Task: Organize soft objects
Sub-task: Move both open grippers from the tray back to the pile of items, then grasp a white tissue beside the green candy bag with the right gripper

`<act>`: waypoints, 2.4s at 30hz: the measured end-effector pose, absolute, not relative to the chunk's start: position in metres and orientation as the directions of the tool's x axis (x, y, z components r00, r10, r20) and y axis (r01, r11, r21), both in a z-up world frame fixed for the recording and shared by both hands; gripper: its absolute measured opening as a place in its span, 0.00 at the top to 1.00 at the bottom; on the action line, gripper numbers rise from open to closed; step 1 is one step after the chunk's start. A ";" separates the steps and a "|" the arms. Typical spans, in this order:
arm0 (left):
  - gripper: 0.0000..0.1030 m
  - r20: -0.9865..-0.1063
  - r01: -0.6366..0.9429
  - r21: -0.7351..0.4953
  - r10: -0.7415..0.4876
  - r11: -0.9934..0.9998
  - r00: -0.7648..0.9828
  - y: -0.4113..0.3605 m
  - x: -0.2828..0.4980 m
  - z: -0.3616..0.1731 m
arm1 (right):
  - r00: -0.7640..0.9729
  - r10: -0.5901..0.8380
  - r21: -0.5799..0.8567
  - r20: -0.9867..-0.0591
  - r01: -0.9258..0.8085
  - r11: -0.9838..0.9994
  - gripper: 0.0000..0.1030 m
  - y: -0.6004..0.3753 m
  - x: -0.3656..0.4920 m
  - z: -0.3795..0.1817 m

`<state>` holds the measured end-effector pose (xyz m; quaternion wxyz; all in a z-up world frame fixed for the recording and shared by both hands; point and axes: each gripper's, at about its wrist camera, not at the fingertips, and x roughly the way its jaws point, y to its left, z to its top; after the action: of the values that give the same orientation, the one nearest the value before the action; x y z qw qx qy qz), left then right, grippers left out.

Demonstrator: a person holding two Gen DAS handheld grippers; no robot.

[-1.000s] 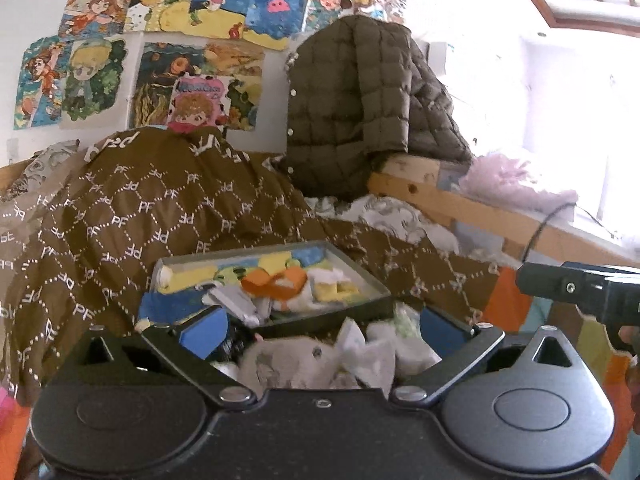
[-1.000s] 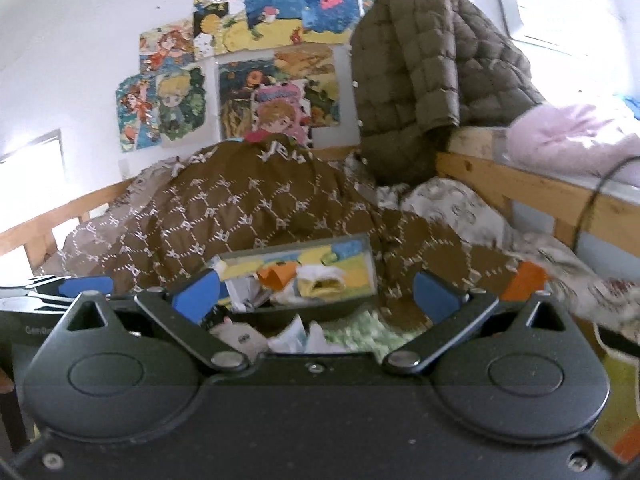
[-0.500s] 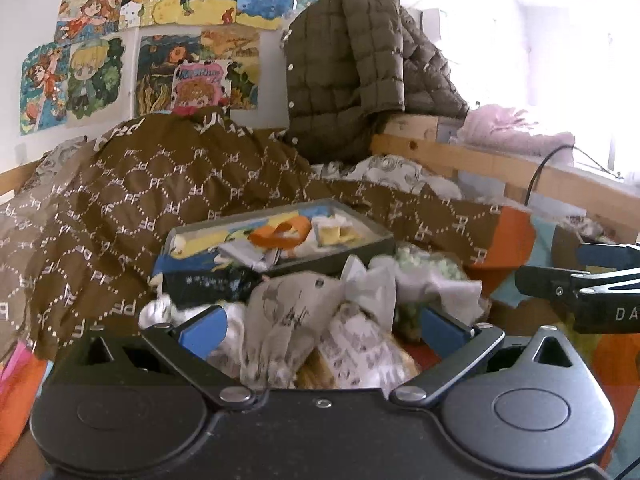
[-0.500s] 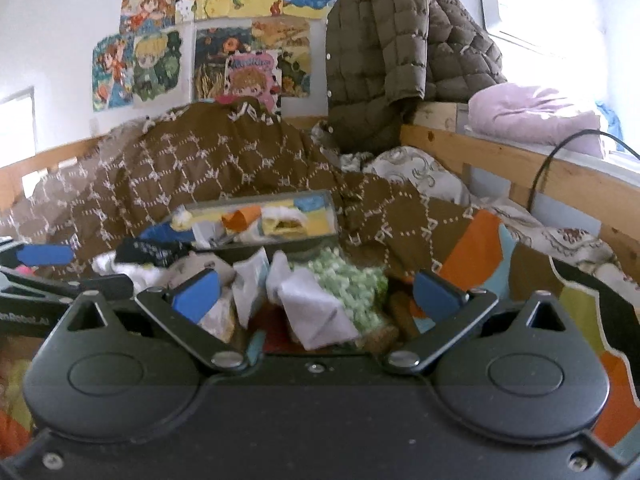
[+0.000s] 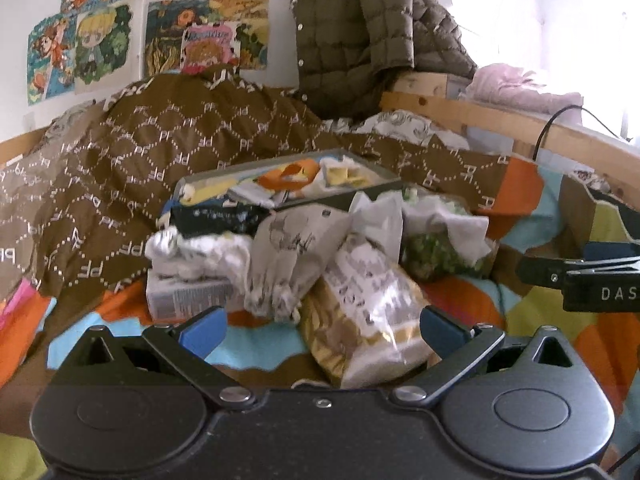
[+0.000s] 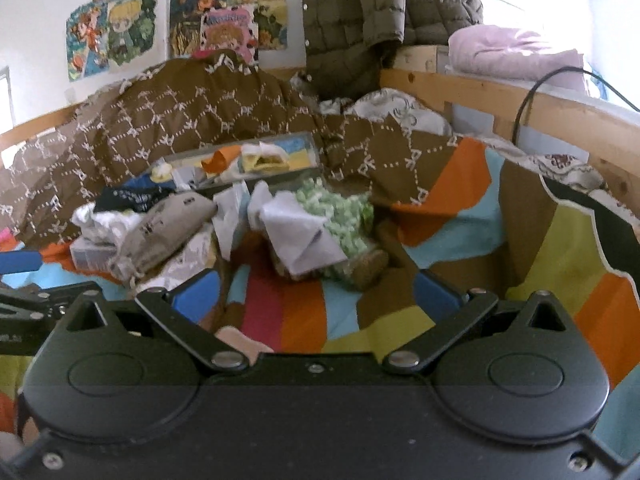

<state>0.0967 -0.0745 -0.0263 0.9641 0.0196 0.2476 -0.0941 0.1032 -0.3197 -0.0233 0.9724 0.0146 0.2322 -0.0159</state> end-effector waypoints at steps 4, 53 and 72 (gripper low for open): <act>0.01 -0.501 0.175 -0.015 -0.158 0.985 0.851 -0.073 0.096 -0.032 | 0.878 -0.033 0.011 -0.477 0.044 0.999 0.01 -0.317 0.108 -0.031; 0.01 -0.491 0.138 -0.001 -0.121 0.990 0.863 -0.071 0.127 -0.021 | 0.932 -0.016 -0.074 -0.362 -0.011 0.997 0.01 -0.289 0.140 -0.042; 0.01 -0.483 0.378 0.074 -0.299 0.923 0.823 -0.087 0.199 0.006 | 0.960 -0.091 -0.144 -0.265 0.054 0.988 0.01 -0.288 0.180 -0.061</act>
<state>0.1990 -0.0870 0.0059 0.9511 0.0836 0.2380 -0.1780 0.1802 -0.2884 -0.0607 0.9876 -0.0676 0.1367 -0.0367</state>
